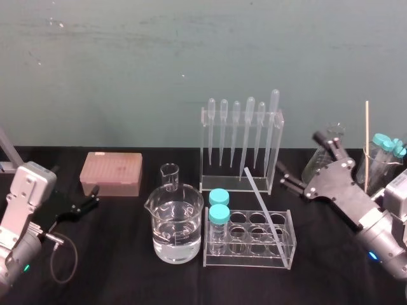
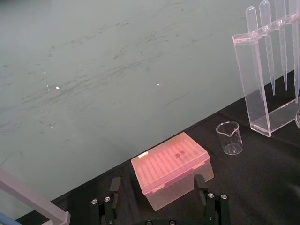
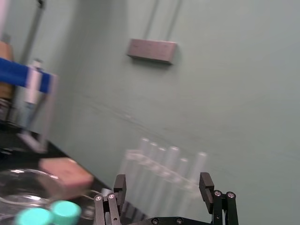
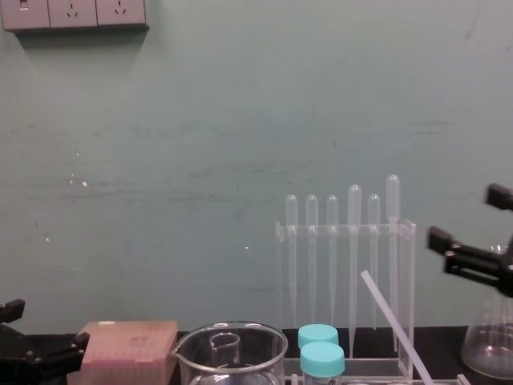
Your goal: Pick up the stirring rod with one hand, then place it down.
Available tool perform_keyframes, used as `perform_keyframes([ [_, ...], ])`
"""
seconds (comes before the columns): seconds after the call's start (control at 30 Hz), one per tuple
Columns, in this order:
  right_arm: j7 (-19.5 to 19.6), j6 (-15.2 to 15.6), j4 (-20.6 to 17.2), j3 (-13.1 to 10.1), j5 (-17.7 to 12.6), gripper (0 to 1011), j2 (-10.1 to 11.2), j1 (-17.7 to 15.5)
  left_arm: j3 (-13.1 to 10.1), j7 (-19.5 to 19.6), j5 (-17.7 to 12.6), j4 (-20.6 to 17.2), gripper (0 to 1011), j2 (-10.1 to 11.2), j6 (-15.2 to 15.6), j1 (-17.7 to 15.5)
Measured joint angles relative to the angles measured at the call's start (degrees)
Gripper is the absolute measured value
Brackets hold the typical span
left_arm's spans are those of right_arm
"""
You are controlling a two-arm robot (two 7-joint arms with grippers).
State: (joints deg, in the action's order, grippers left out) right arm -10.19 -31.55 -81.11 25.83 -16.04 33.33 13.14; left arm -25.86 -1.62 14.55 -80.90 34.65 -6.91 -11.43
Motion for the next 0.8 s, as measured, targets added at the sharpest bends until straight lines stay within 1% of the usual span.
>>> perform_keyframes([
  [0.03,-2.69,-0.28,0.45,0.58,-1.81,1003,-0.22,0.62,0.0,0.0,0.0,0.0,1000,0.0,0.0,0.0],
  [0.13,-6.48,0.21,1.08,1.39,-4.77,1003,-0.61,1.55,0.0,0.0,0.0,0.0,1000,0.0,0.0,0.0],
  [0.17,-8.8,1.22,1.62,1.88,-6.74,1003,-0.87,2.12,0.0,0.0,0.0,0.0,1000,0.0,0.0,0.0],
  [0.23,-11.18,2.78,2.24,2.25,-9.05,1003,-1.21,2.73,0.0,0.0,0.0,0.0,1000,0.0,0.0,0.0],
  [0.27,-13.17,4.43,2.82,2.48,-11.17,1003,-1.59,3.22,0.0,0.0,0.0,0.0,1000,0.0,0.0,0.0],
  [0.3,-13.85,5.06,3.06,2.55,-11.93,1003,-1.76,3.41,0.0,0.0,0.0,0.0,1000,0.0,0.0,0.0],
  [0.33,-15.39,6.87,3.67,2.59,-13.85,1003,-2.2,3.88,0.0,0.0,0.0,0.0,1000,-0.01,0.0,0.0],
  [0.43,-17.35,9.18,4.67,2.58,-16.23,1003,-2.81,4.46,0.0,0.0,0.0,0.0,1000,0.0,0.0,0.0],
  [0.47,-18.53,10.83,5.32,2.54,-17.61,1003,-3.18,4.85,0.0,0.0,0.0,0.0,1000,0.0,0.0,0.0],
  [0.53,-19.57,12.52,5.93,2.48,-18.8,1003,-3.47,5.22,0.0,0.0,0.0,0.0,1000,0.0,0.0,0.0],
  [0.57,-20.6,14.2,6.48,2.44,-19.9,1003,-3.74,5.57,0.0,0.0,0.0,0.0,1000,0.0,0.0,0.0],
  [0.6,-21.08,15.0,6.8,2.42,-20.42,1003,-3.88,5.76,0.0,0.0,0.0,0.0,1000,0.0,0.0,0.0],
  [0.63,-22.21,16.72,7.43,2.39,-21.55,1003,-4.19,6.17,0.0,0.0,0.0,0.0,1000,0.0,0.0,0.0],
  [0.77,-24.4,20.5,8.78,2.39,-23.64,1003,-4.78,7.03,0.0,0.0,0.0,0.0,1000,0.0,0.0,0.0],
  [0.8,-25.11,21.93,9.33,2.4,-24.3,1003,-5.03,7.38,0.0,0.0,0.0,0.0,1000,0.0,0.0,0.0],
])
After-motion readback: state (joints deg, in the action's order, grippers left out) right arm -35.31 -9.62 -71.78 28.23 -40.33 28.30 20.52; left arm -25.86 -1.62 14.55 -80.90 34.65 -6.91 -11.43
